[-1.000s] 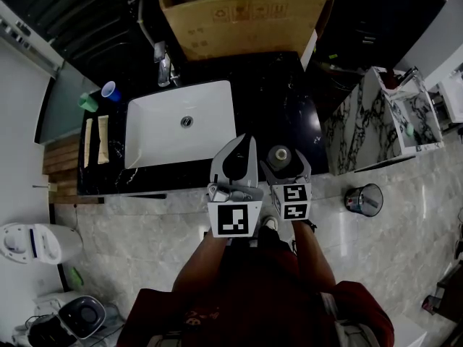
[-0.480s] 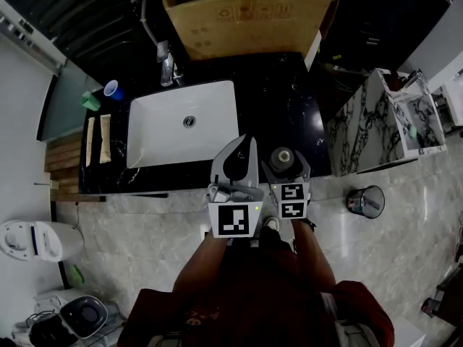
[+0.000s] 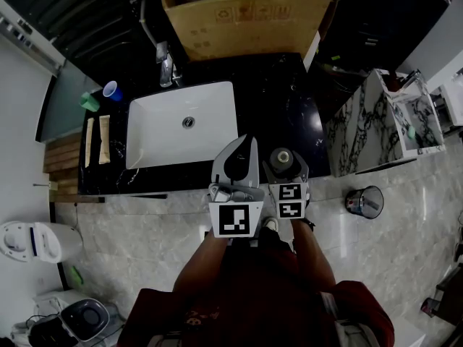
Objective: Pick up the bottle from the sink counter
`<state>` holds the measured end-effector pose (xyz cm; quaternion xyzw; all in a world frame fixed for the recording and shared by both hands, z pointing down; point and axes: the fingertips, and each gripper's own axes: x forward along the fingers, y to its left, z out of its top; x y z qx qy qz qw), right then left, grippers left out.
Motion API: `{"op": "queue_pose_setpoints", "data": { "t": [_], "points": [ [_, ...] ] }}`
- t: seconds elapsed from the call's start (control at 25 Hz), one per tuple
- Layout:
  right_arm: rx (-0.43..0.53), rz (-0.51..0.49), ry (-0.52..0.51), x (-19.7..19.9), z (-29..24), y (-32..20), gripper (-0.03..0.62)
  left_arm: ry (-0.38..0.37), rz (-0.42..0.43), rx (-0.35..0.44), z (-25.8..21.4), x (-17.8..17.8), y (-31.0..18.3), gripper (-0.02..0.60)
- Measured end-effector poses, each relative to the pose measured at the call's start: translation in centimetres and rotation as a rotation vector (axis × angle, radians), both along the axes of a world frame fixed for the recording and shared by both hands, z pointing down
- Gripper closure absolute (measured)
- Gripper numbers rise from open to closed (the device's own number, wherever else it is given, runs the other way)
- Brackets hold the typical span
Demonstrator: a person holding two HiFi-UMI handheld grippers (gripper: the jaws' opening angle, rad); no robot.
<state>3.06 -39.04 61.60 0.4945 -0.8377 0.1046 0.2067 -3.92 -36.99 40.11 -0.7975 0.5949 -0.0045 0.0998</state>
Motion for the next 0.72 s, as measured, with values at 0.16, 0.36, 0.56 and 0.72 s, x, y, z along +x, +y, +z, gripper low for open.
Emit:
{"op": "queue_pose_setpoints", "data": {
  "t": [0.16,0.36,0.56,0.72],
  "points": [
    [0.001,0.002,0.001,0.0,0.0,0.0,0.258,-0.021,0.003,0.004,-0.1,-0.1,0.2,0.578],
    [-0.003,0.004,0.005,0.1,0.3,0.1,0.258,-0.02,0.0,0.017,-0.4,-0.3,0.5,0.578],
    [-0.005,0.001,0.0,0.1,0.4,0.0,0.258,0.045,-0.01,0.007,-0.5,-0.4,0.8,0.578],
    [-0.007,0.001,0.0,0.1,0.3,0.1,0.26,-0.072,0.005,0.04,-1.1,-0.3,1.1,0.578]
  ]
}}
